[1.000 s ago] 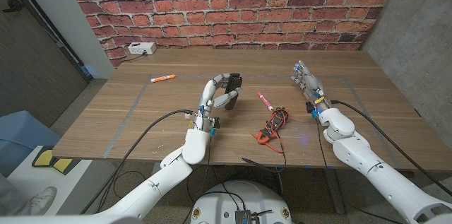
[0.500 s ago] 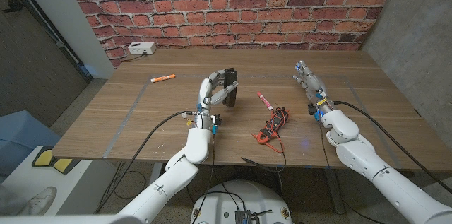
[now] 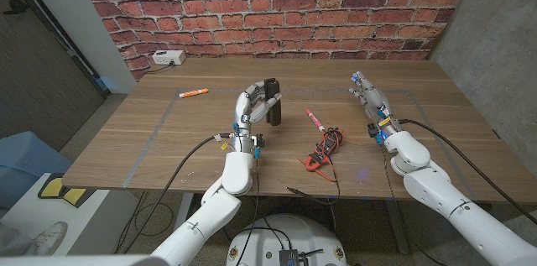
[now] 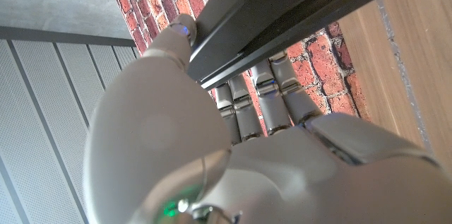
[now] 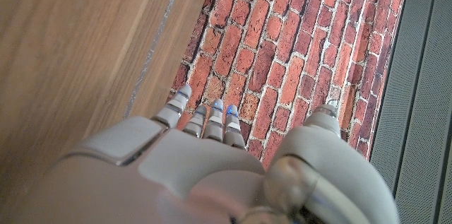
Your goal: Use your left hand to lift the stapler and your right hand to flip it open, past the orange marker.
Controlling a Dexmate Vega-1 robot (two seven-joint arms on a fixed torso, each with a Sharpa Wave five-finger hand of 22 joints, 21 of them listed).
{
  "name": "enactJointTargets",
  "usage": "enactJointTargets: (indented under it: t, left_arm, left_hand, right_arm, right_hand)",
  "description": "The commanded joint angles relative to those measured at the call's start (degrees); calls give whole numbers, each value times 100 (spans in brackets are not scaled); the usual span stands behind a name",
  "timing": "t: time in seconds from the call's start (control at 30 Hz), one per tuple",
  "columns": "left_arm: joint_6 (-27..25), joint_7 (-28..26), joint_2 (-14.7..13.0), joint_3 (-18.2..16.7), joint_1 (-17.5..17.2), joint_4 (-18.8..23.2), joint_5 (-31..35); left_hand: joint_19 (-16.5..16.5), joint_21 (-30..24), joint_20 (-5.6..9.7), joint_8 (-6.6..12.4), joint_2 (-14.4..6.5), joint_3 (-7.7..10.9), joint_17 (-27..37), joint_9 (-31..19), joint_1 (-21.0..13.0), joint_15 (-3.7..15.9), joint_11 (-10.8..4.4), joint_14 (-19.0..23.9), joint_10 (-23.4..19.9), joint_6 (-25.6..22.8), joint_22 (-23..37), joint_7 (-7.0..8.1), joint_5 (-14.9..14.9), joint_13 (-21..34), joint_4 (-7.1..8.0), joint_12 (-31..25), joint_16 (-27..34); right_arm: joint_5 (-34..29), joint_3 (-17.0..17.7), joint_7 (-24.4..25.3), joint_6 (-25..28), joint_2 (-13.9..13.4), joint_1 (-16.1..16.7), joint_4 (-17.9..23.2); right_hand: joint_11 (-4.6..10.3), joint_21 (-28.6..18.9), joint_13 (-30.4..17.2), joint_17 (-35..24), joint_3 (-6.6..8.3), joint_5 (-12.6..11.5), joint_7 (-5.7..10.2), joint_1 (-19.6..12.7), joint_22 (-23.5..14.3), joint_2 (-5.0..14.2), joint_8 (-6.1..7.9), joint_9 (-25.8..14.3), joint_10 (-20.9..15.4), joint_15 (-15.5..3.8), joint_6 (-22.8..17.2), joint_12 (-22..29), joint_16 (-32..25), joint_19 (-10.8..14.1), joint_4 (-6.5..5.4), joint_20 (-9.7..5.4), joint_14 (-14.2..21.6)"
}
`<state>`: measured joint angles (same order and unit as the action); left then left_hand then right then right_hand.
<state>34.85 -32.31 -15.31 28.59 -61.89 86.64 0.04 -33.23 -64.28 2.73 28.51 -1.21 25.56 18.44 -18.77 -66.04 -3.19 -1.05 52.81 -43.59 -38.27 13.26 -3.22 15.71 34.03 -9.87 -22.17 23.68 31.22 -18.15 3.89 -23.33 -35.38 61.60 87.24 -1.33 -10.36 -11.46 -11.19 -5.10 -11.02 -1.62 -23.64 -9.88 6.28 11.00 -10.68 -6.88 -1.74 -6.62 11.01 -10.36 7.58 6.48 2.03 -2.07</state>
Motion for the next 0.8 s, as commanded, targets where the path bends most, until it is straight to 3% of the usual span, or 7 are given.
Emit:
enactJointTargets:
  t: [0.03,0.13,0.23,0.3,0.6,0.7,0.8]
  left_arm:
    - [175,215,246,-41,-11,-113,-412]
    - [210,230,368,-30,31,-200,-511]
    - [151,218,471,-10,77,-264,-544]
    - [127,242,517,-7,101,-288,-621]
    - [259,189,791,1,260,-601,-756]
    - [257,173,865,13,289,-662,-790]
    - [243,160,913,16,313,-684,-819]
  left_hand:
    - [-42,-144,690,201,-467,53,115,-145,-243,1698,-1055,1017,-1080,-1196,-34,1000,-52,152,27,15,-102]
    - [-61,-190,719,190,-465,48,71,-141,-252,1700,-1059,990,-1078,-1203,-58,1027,-102,121,17,55,-149]
    - [-137,-307,736,142,-477,44,-33,-155,-272,1701,-1050,919,-1044,-1119,-107,1077,-207,53,14,160,-255]
    - [-118,-327,736,120,-499,53,-81,-180,-277,1701,-1044,888,-1005,-1058,-144,1066,-266,46,21,206,-304]
    - [-55,-354,724,67,-534,74,-171,-208,-296,1704,-1058,813,-911,-975,-216,1112,-381,17,23,316,-398]
    - [-45,-358,718,66,-538,74,-182,-207,-294,1704,-1062,815,-926,-988,-226,1137,-395,18,26,319,-405]
    - [-37,-362,716,57,-542,74,-191,-206,-291,1704,-1065,822,-934,-982,-233,1140,-406,11,28,329,-408]
  right_arm:
    - [-73,24,-95,15,-163,96,334]
    - [-82,27,-70,-23,-125,92,300]
    - [-114,27,-21,-40,-97,98,288]
    - [-91,38,26,-39,-60,119,311]
    - [-157,7,105,109,-85,128,396]
    - [-258,0,182,239,-170,152,510]
    - [-269,7,204,242,-178,179,550]
  right_hand:
    - [1,-21,-4,0,57,12,100,-83,1,-5,20,-6,41,-32,-49,-10,-37,16,11,11,-34]
    - [17,-26,-5,1,66,12,111,-95,1,3,23,-7,39,-35,-57,-5,-52,23,16,11,-7]
    - [274,-66,-8,10,128,19,297,-182,2,32,19,-9,-39,-139,-37,46,-117,105,60,31,127]
    - [295,-75,-8,11,142,21,321,-198,2,39,25,-10,-78,-161,-52,61,-131,129,67,27,162]
    - [145,-103,-6,19,212,26,218,-303,3,69,75,-15,-186,-124,-188,94,-173,245,113,6,305]
    - [-70,-130,-2,21,267,36,148,-390,5,74,102,-17,-313,72,-305,127,-216,376,148,42,477]
    - [-125,-138,2,23,306,38,70,-454,5,87,126,-17,-385,126,-404,142,-225,437,170,71,542]
